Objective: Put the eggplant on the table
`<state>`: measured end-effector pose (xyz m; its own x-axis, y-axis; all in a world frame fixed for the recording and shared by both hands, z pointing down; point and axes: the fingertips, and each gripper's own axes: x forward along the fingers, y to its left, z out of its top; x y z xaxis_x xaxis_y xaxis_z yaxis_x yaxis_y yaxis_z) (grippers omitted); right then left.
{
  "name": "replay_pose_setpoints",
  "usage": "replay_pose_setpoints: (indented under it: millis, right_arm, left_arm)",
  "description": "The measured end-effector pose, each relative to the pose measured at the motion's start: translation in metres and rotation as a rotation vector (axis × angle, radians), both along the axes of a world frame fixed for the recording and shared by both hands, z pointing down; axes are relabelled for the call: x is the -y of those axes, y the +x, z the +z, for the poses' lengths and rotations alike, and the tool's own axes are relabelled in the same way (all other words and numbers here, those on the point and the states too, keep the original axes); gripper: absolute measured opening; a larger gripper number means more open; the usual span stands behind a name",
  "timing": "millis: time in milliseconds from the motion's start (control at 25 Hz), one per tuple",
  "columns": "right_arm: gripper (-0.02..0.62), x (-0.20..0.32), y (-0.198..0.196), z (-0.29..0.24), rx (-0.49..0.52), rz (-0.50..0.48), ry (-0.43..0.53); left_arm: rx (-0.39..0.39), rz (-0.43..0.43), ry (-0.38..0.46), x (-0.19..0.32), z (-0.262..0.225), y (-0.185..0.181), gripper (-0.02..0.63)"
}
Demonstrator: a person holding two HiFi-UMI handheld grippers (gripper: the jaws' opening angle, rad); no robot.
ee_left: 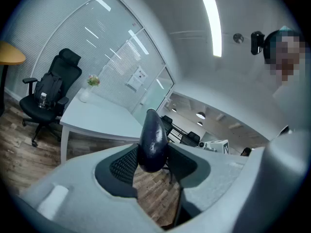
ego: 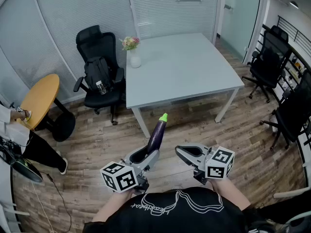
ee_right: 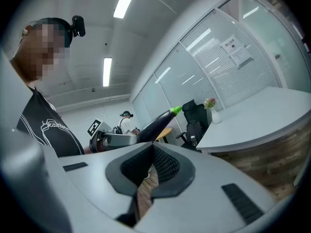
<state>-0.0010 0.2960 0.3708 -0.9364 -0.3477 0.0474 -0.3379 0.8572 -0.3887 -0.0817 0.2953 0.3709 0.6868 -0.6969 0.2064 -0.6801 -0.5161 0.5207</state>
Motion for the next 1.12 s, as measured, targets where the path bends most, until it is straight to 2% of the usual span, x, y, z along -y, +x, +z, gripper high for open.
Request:
replay_pose_setpoints:
  millis: [520, 920, 1120]
  right_arm:
    - [0.008, 0.019, 0.043, -0.006, 0.019, 0.012, 0.022]
    - [0.008, 0.020, 0.075, -0.004, -0.014, 0.044, 0.056]
    - [0.008, 0.028, 0.081, -0.001, -0.027, 0.048, 0.038]
  left_arm:
    - [0.003, 0.000, 0.044, 0.019, -0.008, 0.041, 0.196]
    - [0.003, -0.007, 0.106, 0.019, -0.011, 0.063, 0.196]
    - [0.006, 0.002, 0.092, 0.025, -0.008, 0.072, 0.196]
